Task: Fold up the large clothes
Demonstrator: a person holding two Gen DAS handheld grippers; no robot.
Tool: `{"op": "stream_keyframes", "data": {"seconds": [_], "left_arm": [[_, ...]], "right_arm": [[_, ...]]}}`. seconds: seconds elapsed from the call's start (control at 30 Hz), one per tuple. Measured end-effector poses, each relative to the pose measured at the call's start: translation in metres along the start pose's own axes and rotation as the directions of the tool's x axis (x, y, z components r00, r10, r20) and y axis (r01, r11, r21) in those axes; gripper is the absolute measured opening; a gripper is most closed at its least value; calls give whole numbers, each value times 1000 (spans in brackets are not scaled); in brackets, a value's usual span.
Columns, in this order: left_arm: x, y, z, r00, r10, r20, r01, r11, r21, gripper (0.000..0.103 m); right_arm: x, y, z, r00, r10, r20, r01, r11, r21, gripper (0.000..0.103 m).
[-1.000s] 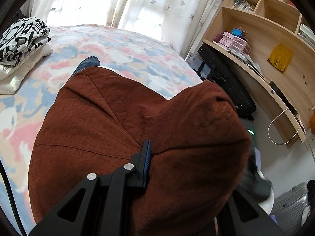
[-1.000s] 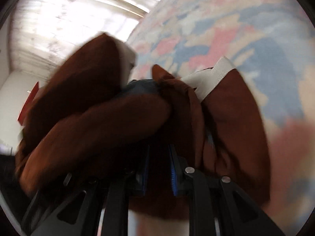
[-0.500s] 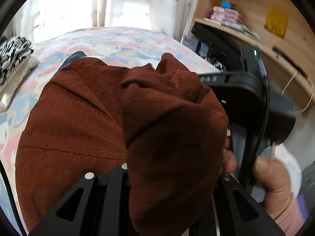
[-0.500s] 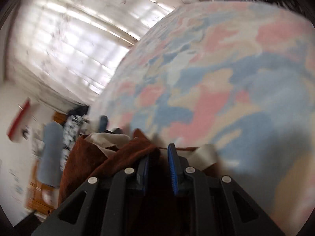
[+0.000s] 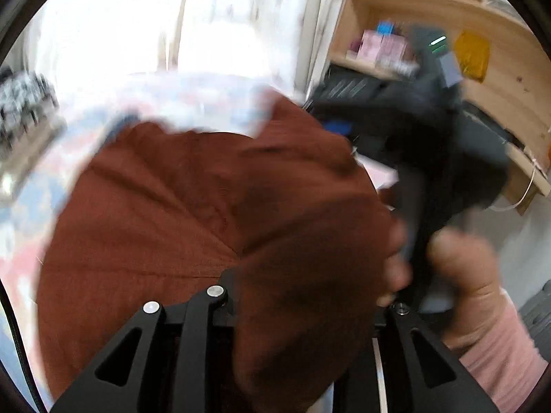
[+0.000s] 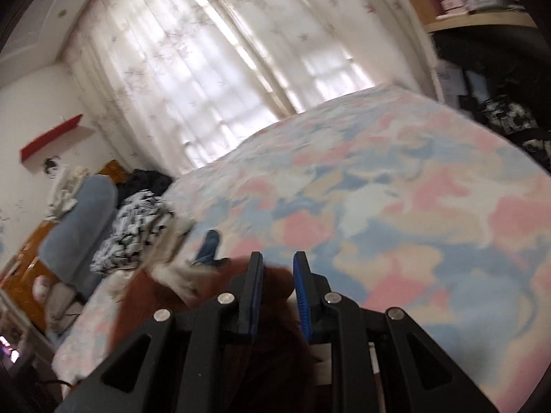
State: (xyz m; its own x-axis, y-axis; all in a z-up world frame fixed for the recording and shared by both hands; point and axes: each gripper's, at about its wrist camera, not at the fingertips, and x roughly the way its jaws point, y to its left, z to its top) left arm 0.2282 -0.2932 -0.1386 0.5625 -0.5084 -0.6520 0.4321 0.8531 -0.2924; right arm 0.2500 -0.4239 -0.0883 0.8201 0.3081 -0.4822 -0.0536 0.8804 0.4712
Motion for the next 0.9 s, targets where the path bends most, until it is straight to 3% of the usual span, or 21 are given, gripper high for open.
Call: {"op": "stream_keyframes", "data": {"seconds": [0.07,0.17,0.27,0.33,0.37,0.4,0.43,0.5,0.6,0.73,0.9], "left_arm": [[22,3,-11,996,3,-95,-4,1000,-5,21],[28,-10,-21,996,67,-65,-61,994,87,23],[28,-14,-20,994,87,-70,-79,990,114,26],[24,-15,-18,993,79,-83,-68,990,127,32],[22,-16,-15,993,64,-96,-51,990,133,37],[18,-18,-13,993,21,-118,-4,991,137,57],[14,-21,-10,989,-36,-142,56,989,136,79],[0,-26,-10,988,-68,-140,89,984,154,88],[-33,-37,-19,987,-90,-129,115,973,201,89],[-74,-19,-22,990,-92,-105,109,978,176,89],[-101,46,-4,997,46,-68,-40,996,83,88]], "right_arm": [[-1,-16,-7,998,-42,-41,43,999,30,19],[-7,-33,-24,988,-111,-106,114,993,20,19],[-16,-49,-36,977,-124,-174,137,989,64,20],[-21,-57,-43,973,-96,-210,124,985,123,26],[-24,-60,-46,971,-78,-224,114,981,155,37],[-28,-61,-48,970,-59,-235,104,977,185,52],[-32,-62,-50,970,-31,-242,86,972,217,58],[-39,-61,-54,969,18,-246,49,963,266,66],[-47,-50,-57,961,87,-261,-4,953,302,66],[-54,-33,-61,950,98,-297,-5,954,299,67],[-55,-18,-70,933,75,-351,20,965,261,67]]}}
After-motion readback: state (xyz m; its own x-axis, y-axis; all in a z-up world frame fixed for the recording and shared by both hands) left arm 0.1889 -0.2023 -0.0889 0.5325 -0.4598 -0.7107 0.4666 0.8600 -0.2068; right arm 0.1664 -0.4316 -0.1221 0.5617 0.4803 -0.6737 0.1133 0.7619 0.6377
